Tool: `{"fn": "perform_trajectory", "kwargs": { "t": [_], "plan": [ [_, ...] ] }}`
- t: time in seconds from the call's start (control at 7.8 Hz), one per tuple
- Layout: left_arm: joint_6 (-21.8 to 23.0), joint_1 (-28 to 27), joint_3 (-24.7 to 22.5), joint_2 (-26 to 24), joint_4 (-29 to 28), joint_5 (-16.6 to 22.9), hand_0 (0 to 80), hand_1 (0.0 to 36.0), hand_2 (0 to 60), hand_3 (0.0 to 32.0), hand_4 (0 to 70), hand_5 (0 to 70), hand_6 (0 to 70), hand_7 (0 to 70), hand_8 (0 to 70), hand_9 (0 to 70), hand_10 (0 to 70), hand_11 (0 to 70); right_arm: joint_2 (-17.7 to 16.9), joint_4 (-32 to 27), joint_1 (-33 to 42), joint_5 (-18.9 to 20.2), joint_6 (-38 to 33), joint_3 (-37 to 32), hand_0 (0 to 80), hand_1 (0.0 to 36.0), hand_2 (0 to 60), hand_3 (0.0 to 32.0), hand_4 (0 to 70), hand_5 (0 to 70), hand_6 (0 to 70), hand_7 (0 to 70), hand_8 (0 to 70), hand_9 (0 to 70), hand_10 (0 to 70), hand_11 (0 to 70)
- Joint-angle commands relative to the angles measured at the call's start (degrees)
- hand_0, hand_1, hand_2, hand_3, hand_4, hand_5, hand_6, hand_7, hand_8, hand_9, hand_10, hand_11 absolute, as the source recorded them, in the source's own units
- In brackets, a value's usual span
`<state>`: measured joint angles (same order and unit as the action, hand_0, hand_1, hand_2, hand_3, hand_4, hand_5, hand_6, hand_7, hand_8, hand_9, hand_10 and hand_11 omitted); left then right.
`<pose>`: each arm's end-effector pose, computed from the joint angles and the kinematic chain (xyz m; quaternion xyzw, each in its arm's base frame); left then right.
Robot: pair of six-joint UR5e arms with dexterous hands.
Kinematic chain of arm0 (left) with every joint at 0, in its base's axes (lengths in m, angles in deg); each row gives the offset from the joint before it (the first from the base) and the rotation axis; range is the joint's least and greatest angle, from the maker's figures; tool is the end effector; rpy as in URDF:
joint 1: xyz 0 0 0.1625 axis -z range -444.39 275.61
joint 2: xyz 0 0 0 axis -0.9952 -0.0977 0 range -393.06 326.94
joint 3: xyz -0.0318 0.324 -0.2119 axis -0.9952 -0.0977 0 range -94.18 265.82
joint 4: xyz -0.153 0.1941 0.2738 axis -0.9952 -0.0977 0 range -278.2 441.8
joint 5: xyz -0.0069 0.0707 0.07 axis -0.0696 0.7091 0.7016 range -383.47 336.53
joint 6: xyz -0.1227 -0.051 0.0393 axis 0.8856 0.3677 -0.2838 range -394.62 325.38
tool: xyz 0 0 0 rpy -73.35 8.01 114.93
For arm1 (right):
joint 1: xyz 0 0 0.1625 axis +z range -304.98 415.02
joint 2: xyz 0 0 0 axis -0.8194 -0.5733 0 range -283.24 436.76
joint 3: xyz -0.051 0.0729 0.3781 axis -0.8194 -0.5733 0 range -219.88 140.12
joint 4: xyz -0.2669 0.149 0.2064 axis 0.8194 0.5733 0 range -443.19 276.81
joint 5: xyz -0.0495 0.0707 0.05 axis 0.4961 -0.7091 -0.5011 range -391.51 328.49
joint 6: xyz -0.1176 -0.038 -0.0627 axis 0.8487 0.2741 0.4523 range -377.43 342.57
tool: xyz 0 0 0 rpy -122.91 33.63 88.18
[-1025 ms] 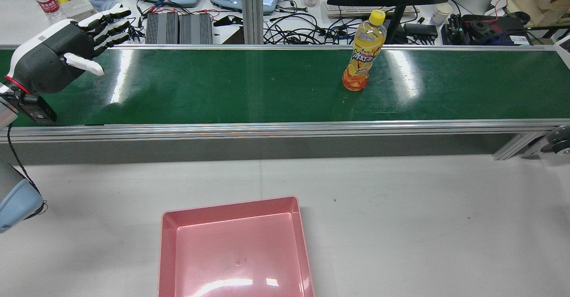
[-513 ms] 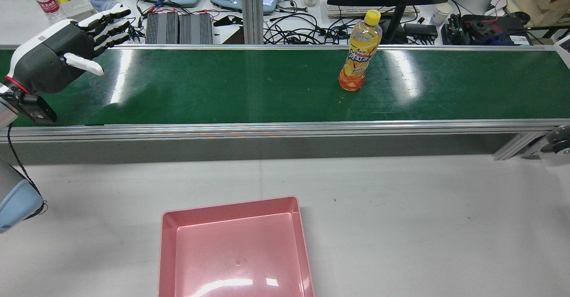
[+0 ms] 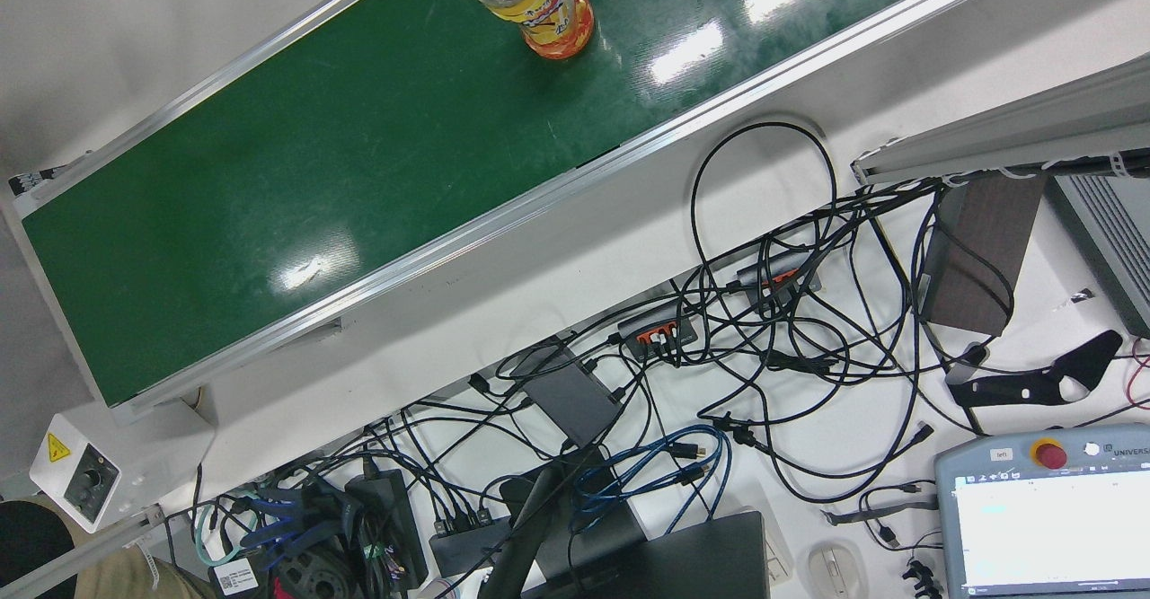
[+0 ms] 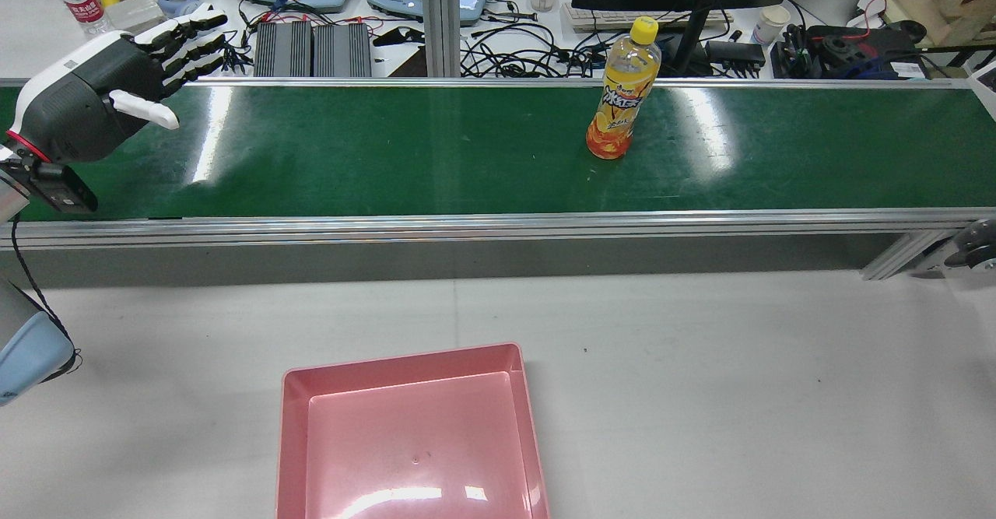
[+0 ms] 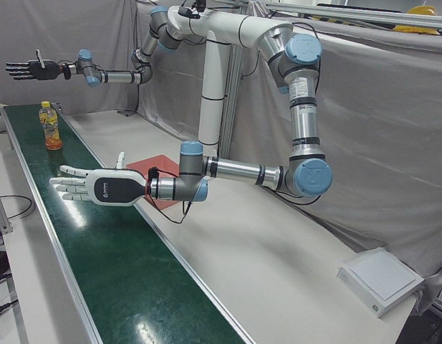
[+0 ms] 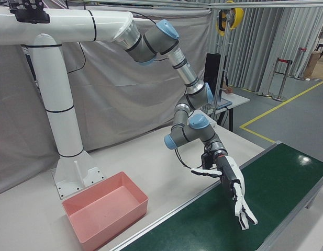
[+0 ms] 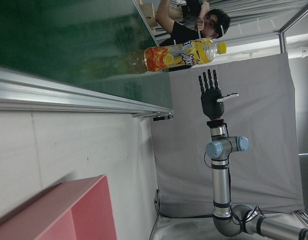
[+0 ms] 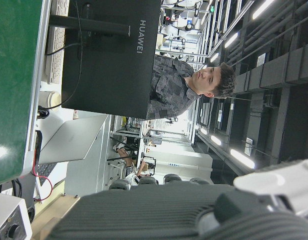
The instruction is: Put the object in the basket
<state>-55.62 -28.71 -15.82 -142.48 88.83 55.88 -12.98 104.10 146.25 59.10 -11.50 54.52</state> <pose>0.2007 -0.5758 0.3870 -0.0466 0.8354 -0.5163 0.1827 0.1420 -0.4754 0.6290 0.0392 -0.6896 0.7224 0.0333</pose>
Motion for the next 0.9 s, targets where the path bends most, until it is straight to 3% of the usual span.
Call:
{"fn": "perform_trajectory", "kwargs": {
  "t": [0.0,0.77],
  "plan": [
    [0.1,0.1,0.0,0.1,0.0,0.0,50.9,6.5,0.0,3.4,12.8,14.2,0.0,0.0,6.7,6.9,5.9,9.6,0.0,0.0,0.0,0.0,0.0,0.0,0.0,0.0,0.0,0.0,0.0,0.0,0.0,0.0,0.0,0.0,0.0,0.0],
    [0.1,-0.1,0.0,-0.1,0.0,0.0,50.8,6.9,0.0,3.2,12.9,13.9,0.0,0.0,6.7,6.9,5.9,9.8,0.1,0.0,-0.2,0.0,0.0,-0.5,0.0,0.0,0.0,0.0,0.0,0.0,0.0,0.0,0.0,0.0,0.0,0.0]
  ]
}}
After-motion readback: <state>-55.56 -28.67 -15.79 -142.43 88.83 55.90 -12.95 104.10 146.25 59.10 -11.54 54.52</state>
